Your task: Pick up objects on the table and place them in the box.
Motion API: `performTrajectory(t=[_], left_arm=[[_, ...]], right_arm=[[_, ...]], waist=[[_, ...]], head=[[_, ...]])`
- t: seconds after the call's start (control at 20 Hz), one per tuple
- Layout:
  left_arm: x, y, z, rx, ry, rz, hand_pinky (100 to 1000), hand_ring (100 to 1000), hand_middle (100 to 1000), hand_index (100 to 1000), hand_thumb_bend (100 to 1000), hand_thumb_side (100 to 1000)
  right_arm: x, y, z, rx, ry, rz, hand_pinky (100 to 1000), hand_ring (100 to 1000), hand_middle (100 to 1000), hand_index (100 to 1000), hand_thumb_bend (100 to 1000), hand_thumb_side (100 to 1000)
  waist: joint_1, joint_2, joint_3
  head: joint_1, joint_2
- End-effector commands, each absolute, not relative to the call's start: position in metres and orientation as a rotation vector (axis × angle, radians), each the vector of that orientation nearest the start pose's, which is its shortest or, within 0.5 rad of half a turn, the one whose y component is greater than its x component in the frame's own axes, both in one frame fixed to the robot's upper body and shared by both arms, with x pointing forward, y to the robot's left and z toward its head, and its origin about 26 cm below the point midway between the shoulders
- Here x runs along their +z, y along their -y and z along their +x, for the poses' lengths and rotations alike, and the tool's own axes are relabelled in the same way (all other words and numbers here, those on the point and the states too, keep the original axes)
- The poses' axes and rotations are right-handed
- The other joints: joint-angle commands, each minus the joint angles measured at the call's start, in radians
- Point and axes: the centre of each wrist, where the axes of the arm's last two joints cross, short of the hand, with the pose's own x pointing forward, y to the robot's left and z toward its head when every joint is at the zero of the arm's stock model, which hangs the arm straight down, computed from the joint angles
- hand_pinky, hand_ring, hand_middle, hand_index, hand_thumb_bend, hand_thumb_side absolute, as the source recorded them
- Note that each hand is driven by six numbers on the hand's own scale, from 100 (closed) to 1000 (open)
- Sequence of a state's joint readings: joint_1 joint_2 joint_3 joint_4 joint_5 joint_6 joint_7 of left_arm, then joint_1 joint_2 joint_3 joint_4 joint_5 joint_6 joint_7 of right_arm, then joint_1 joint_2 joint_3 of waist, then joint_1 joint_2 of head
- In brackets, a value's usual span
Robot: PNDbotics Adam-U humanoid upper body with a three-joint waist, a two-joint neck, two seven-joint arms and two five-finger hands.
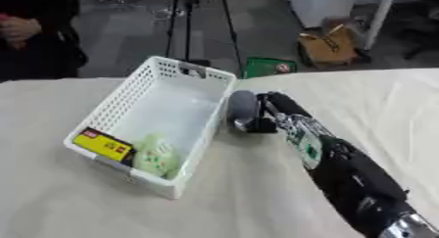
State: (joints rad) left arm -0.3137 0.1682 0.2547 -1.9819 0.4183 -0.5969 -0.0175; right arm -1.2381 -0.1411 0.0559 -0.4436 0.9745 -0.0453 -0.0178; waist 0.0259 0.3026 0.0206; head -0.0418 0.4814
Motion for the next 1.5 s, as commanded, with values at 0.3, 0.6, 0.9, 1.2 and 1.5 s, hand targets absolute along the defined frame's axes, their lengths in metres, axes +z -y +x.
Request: performTrajectory(t=[0.3, 0.6, 0.9, 1.2, 1.5], left_arm=[[0.206, -0.299, 0.297, -0.277, -3.321, 0.214, 676, 628, 731, 710, 100, 618], [0.206, -0.3, 0.297, -0.28, -3.322, 0.213, 675, 627, 730, 710, 100, 618], [0.206, -0.3, 0.297, -0.285, -3.323, 0.209, 675, 626, 729, 711, 100, 618], [0.205, -0.301, 0.297, -0.287, -3.329, 0.205, 674, 626, 729, 711, 100, 619], [0.205, -0.301, 0.297, -0.288, -3.331, 0.203, 674, 625, 728, 711, 100, 621]], right_arm=[[0.205, 0.15, 0.521, 1.134, 1.651, -0.913, 954, 921, 485, 739, 433, 783], [0.218, 0.15, 0.521, 1.127, 1.682, -0.935, 953, 919, 483, 737, 423, 798], [0.232, 0.147, 0.521, 1.127, 1.717, -0.954, 952, 918, 482, 735, 416, 815], [0.248, 0.143, 0.521, 1.126, 1.764, -0.972, 952, 916, 478, 730, 406, 829], [0.266, 0.132, 0.518, 1.119, 1.821, -0.973, 952, 913, 471, 724, 386, 845]], waist=[[0.003, -0.025, -0.003], [0.002, -0.033, -0.007], [0.001, -0.041, -0.009], [-0.003, -0.049, -0.015], [-0.007, -0.055, -0.013]], head=[[0.002, -0.009], [0.006, -0.005], [0.007, -0.001], [0.009, 0.005], [0.008, 0.011]])
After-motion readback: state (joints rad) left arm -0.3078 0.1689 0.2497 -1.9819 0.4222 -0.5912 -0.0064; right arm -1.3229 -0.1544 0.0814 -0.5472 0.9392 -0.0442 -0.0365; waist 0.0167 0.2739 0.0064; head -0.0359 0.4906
